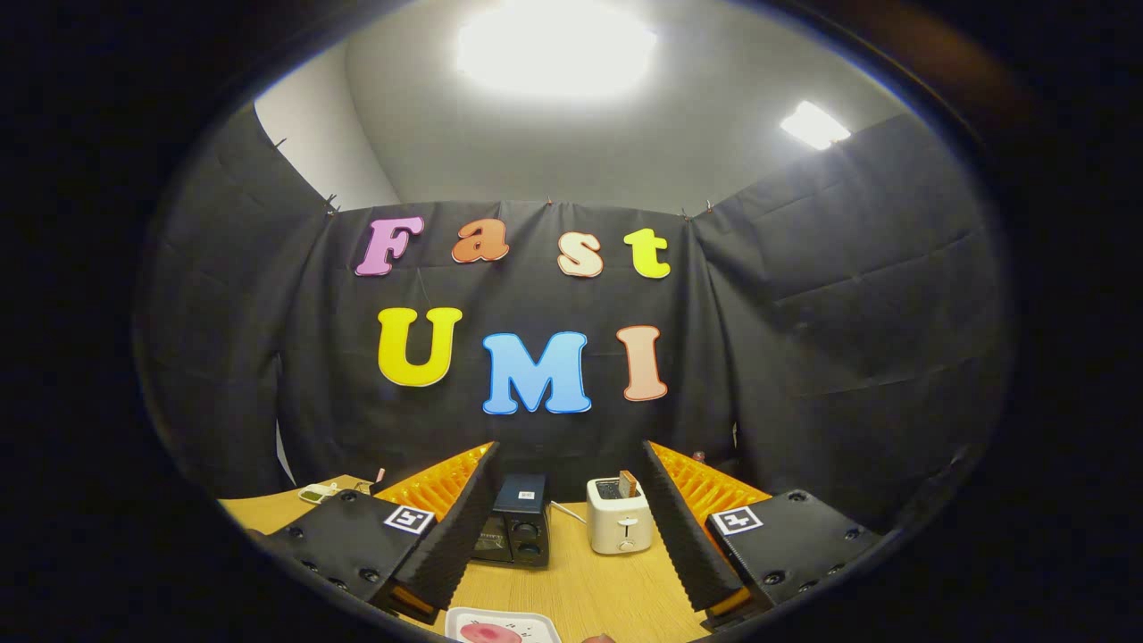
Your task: Open the toaster oven, put the food inside, and close the toaster oven door.
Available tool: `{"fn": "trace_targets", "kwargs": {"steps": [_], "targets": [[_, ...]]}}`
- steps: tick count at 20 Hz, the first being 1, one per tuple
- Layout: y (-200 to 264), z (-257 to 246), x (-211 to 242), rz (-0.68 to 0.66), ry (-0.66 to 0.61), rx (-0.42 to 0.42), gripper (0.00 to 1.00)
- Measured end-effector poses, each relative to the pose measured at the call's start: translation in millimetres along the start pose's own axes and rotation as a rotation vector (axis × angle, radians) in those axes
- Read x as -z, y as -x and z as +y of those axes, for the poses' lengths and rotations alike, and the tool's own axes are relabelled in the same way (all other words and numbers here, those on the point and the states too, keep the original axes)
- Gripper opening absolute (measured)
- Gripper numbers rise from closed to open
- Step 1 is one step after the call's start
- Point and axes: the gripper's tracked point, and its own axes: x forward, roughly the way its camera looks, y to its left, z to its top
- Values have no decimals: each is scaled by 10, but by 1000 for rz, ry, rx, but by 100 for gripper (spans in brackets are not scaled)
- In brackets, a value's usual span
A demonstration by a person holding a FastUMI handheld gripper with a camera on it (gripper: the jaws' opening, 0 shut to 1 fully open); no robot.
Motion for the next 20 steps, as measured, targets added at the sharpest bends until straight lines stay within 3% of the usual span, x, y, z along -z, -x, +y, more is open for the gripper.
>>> {"fn": "trace_targets", "kwargs": {"steps": [11,20], "targets": [[-271,218,-44,-16,-34,-36,97],[-1092,977,162,-5,-101,-139,97]]}}
